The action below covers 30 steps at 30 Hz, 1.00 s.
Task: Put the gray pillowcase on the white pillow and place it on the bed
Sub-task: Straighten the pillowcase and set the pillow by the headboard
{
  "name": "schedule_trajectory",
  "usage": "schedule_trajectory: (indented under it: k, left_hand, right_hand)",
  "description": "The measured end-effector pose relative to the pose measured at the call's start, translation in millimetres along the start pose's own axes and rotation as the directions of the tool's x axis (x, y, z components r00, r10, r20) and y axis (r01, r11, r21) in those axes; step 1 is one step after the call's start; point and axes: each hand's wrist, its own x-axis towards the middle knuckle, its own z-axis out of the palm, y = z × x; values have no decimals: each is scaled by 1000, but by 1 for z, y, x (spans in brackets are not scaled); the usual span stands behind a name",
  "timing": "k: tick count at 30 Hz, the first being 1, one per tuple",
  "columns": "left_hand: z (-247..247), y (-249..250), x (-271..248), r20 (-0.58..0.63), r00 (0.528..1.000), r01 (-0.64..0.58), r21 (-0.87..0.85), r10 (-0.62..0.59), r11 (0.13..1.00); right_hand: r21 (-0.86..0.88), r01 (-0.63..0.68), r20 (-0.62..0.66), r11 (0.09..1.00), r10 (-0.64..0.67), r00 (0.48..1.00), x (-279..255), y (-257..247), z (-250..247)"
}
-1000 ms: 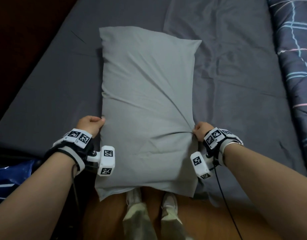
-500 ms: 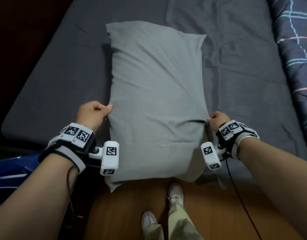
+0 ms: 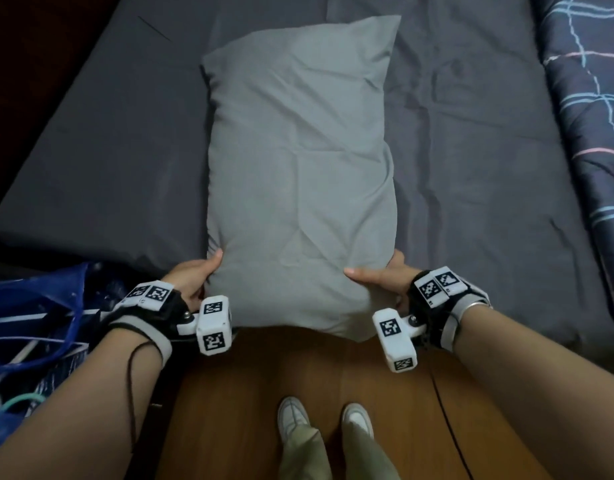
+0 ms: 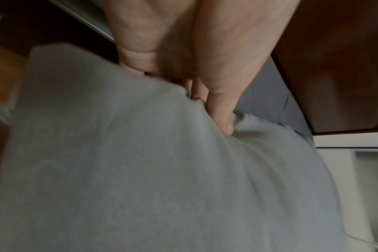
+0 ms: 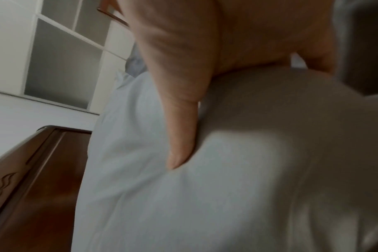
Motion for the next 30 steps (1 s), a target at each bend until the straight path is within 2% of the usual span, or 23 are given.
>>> schedule_trajectory:
  k: [2, 4, 6, 9, 10, 12, 14, 15, 19, 22, 25, 27, 30]
  left_hand:
    - [8, 0, -8, -26, 997, -67, -56, 66, 996]
    - [16, 5, -19, -55, 992, -120, -94, 116, 988]
    - [25, 10, -28, -84, 986, -158, -157, 146, 975]
    - [31, 9, -42, -183, 979, -119, -171, 87, 978]
    - [30, 5, -45, -180, 982, -87, -166, 56, 982]
    - [30, -7, -49, -51, 998, 21, -170, -30, 985]
    - [27, -14, -50, 15, 998, 71, -165, -69, 984]
    - [26, -16, -46, -5, 999, 42, -165, -44, 985]
    - [31, -11, -48, -87, 981, -182, -84, 174, 980]
    - [19, -5, -60, -206, 924, -359, -181, 322, 916]
    - [3, -5, -71, -314, 851, -498, -232, 420, 836]
    - [6, -21, -69, -328, 858, -466, -177, 394, 867]
    - [30, -61, -55, -193, 934, -300, 32, 301, 953]
  right_hand:
    - [41, -44, -41, 998, 46, 998, 8, 4, 11]
    - [206, -7, -54, 979, 18, 998, 19, 5, 19]
    - [389, 36, -96, 921, 2, 995, 17, -1, 24]
    - [522, 85, -131, 848, -19, 991, 5, -10, 25]
    - [546, 102, -133, 831, -35, 991, 5, -10, 24]
    - [577, 110, -139, 809, -35, 990, 5, -6, 20]
    - [589, 111, -153, 800, -24, 988, 5, -2, 15]
    - [581, 114, -164, 806, -22, 986, 4, 0, 13]
    - [538, 188, -261, 822, -50, 964, 3, 0, 8]
    - [585, 286, -352, 759, -80, 933, -3, -15, -6]
    - [536, 285, -349, 794, -99, 932, -2, -24, -17]
    - [474, 252, -324, 844, -99, 941, 6, -16, -16]
    - [342, 146, -235, 928, -67, 970, 25, 17, -16]
